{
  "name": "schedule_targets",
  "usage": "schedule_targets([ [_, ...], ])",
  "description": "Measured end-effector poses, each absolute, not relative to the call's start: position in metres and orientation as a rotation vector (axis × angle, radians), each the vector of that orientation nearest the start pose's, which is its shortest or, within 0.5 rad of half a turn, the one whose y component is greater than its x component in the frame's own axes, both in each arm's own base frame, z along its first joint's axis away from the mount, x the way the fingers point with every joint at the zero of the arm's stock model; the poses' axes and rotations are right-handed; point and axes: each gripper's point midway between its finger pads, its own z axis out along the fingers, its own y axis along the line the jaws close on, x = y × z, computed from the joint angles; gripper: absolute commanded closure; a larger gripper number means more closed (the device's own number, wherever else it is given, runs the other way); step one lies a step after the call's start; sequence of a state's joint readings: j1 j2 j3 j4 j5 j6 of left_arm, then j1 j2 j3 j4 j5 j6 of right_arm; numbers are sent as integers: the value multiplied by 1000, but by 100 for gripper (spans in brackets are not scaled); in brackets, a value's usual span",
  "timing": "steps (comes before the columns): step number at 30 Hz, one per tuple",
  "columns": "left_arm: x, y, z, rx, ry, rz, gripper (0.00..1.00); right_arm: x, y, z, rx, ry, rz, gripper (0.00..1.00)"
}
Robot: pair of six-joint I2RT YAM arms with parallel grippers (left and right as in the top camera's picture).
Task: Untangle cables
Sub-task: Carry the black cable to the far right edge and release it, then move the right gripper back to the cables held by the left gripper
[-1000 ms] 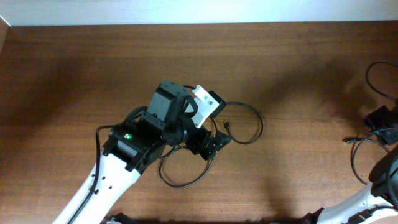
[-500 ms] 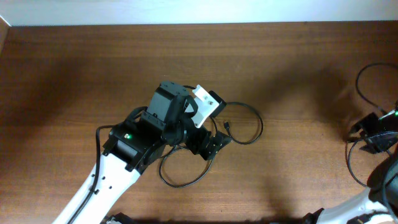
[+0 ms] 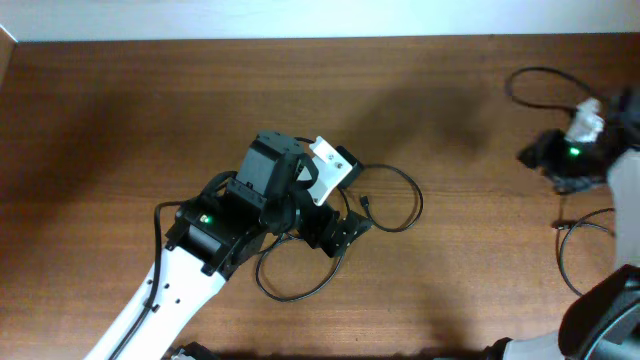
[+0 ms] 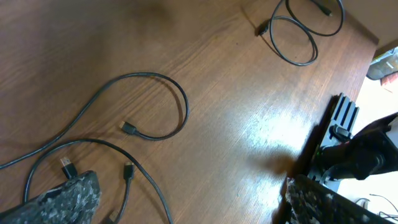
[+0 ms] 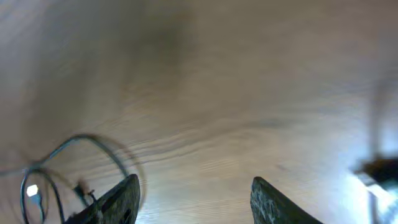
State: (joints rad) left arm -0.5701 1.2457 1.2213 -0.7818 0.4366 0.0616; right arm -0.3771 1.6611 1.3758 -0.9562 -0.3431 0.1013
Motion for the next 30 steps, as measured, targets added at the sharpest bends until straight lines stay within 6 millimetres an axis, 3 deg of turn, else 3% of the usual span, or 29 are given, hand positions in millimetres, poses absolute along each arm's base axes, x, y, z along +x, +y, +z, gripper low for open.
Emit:
schedule_targets([
  [2, 248, -245, 252, 950, 2216, -759, 1, 383, -53, 146, 417, 2674, 422, 43],
  [5, 248, -245, 252, 950, 2216, -758, 1, 389, -13, 142, 264, 2708, 455, 39],
  [7, 248, -245, 252, 950, 2216, -758, 1, 390, 5, 126, 212, 2760, 483, 39],
  [10, 248, -245, 252, 951, 2216, -759, 1, 383, 27, 87, 134, 2885, 545, 38],
  [13, 248, -245, 252, 950, 2216, -758, 1, 369, 56, 66, -50, 2938, 778, 34],
  [19, 248, -245, 252, 950, 2216, -758, 1, 352, 83, 43, -226, 2965, 991, 33],
  [23, 248, -245, 252, 950, 2216, -759, 1, 350, 102, 42, -339, 2945, 1014, 32],
  [27, 248, -245, 252, 950, 2216, -759, 1, 352, 106, 42, -366, 2933, 1012, 29],
  [28, 248, -245, 252, 950, 2216, -759, 1, 352, 106, 42, -366, 2932, 1011, 28],
  [29, 248, -245, 252, 950, 2216, -759, 1, 353, 106, 42, -368, 2928, 1009, 13],
  [30, 248, -245, 252, 950, 2216, -759, 1, 354, 106, 41, -371, 2928, 999, 11],
])
